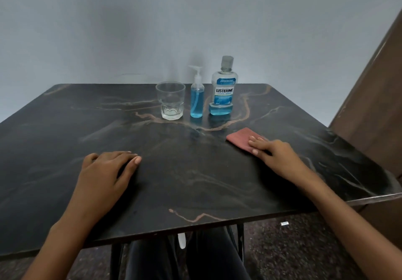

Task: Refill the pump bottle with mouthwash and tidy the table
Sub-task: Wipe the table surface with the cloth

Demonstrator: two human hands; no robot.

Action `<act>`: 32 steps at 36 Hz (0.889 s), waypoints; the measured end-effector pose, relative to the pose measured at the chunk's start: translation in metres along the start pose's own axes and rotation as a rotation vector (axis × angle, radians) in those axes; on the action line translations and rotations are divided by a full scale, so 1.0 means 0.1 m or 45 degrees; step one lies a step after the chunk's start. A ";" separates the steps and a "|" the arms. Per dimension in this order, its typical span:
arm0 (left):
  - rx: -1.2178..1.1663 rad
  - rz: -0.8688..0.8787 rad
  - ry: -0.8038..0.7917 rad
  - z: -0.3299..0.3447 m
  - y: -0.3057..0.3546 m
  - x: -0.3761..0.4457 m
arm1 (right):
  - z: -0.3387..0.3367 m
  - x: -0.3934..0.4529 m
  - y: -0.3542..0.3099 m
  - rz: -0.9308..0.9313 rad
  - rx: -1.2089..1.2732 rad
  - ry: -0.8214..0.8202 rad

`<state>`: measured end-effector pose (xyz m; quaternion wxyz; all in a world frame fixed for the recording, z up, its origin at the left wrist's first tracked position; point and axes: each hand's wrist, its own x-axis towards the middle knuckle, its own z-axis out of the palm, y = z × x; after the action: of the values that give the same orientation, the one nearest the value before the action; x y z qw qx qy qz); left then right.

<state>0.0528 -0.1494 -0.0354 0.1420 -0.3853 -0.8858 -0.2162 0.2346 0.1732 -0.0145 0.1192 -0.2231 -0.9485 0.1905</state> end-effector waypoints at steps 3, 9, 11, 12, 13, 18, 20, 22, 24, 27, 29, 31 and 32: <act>-0.014 0.004 0.014 -0.01 0.00 0.01 | 0.11 0.34 -0.17 -0.011 -0.030 -0.044; -0.038 -0.014 0.069 -0.09 0.02 0.04 | 0.53 0.78 -0.90 -0.221 0.044 -0.139; -0.058 -0.018 0.077 -0.13 0.02 0.05 | 0.68 0.82 -1.16 -0.325 0.076 -0.158; -0.065 -0.021 0.078 -0.15 0.03 0.06 | 0.75 0.81 -1.27 -0.381 0.096 -0.174; -0.071 -0.023 0.081 -0.16 0.03 0.07 | 0.80 0.80 -1.37 -0.440 0.123 -0.201; -0.074 -0.041 0.113 -0.18 0.02 0.09 | 0.82 0.58 -1.53 -0.787 0.215 -0.436; -0.084 -0.054 0.128 -0.17 0.02 0.10 | 0.74 0.46 -1.46 -0.897 0.292 -0.572; -0.096 -0.054 0.133 -0.17 0.03 0.12 | 0.62 0.36 -1.35 -0.963 0.351 -0.716; -0.102 -0.042 0.125 -0.17 0.05 0.14 | 0.47 0.30 -1.21 -0.991 0.373 -0.841; -0.121 -0.020 0.105 -0.17 0.09 0.18 | 0.22 0.28 -1.02 -0.997 0.336 -0.997; -0.124 -0.002 0.097 -0.17 0.12 0.20 | 0.08 0.29 -0.91 -1.000 0.310 -1.071; -0.125 0.012 0.089 -0.18 0.15 0.23 | -0.06 0.32 -0.81 -0.975 0.289 -1.135; -0.128 0.018 0.083 -0.18 0.16 0.25 | -0.12 0.33 -0.77 -0.956 0.270 -1.157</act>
<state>0.0502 -0.1332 -0.0048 0.1528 -0.3909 -0.8660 -0.2718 0.1802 0.1291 0.0331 -0.2175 0.2442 -0.8943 0.3054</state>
